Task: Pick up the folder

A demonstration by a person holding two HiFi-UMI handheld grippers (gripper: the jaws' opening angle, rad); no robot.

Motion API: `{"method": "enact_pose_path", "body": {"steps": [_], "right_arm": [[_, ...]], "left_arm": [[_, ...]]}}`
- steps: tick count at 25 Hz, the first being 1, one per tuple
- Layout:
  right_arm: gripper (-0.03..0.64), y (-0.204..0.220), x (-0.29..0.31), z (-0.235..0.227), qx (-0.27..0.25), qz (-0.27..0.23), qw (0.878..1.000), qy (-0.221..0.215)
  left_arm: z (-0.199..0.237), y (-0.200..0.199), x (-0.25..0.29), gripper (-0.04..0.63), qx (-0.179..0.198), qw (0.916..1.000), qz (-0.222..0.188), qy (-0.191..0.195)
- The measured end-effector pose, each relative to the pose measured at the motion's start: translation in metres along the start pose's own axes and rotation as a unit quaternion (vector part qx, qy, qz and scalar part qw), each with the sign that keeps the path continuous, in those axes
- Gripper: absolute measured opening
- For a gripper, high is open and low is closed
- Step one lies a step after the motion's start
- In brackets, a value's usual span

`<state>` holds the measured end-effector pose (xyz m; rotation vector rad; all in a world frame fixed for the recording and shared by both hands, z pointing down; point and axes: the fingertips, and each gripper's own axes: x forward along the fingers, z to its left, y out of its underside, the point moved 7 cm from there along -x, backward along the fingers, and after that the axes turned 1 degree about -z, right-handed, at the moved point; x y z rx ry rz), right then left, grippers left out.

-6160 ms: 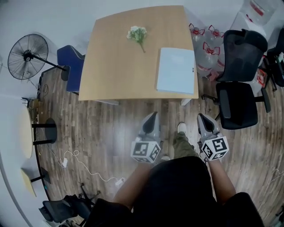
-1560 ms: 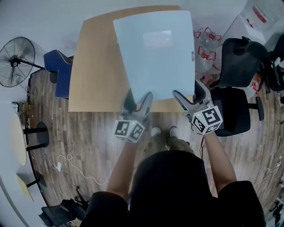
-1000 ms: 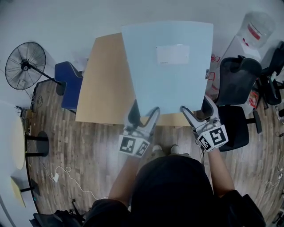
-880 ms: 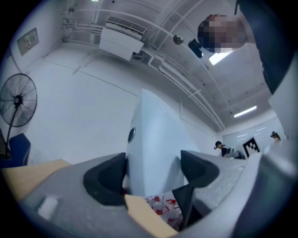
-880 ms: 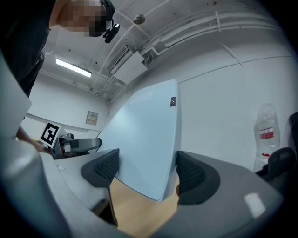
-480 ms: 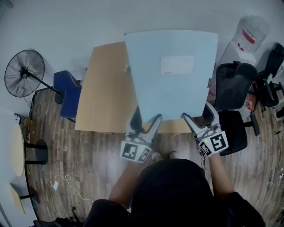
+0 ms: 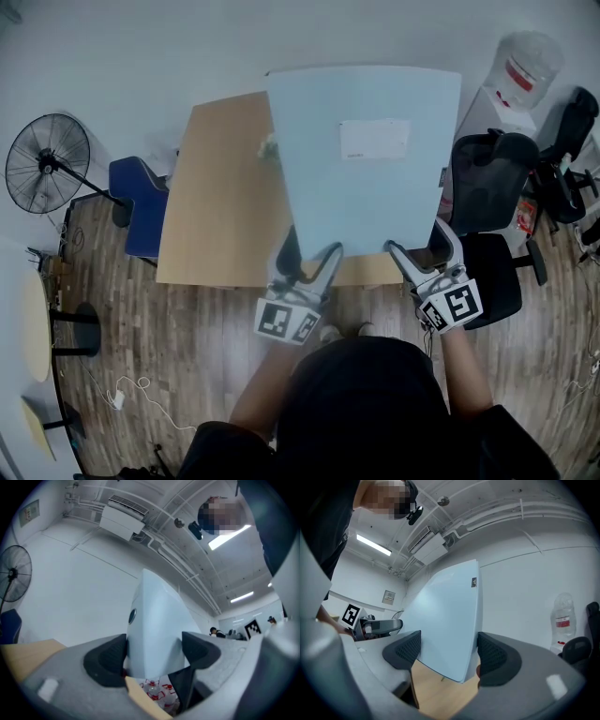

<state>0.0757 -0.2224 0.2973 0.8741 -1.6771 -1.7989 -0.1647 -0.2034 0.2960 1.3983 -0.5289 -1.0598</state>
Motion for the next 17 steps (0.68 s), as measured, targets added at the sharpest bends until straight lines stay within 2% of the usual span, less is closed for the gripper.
{"method": "enact_pose_path", "body": {"steps": [17], "right_arm": [[0.371, 0.021, 0.004, 0.000, 0.026, 0.012, 1.000, -0.002]], "left_arm": [[0.005, 0.012, -0.003, 0.367, 0.001, 0.9996, 0.023, -0.014]]}}
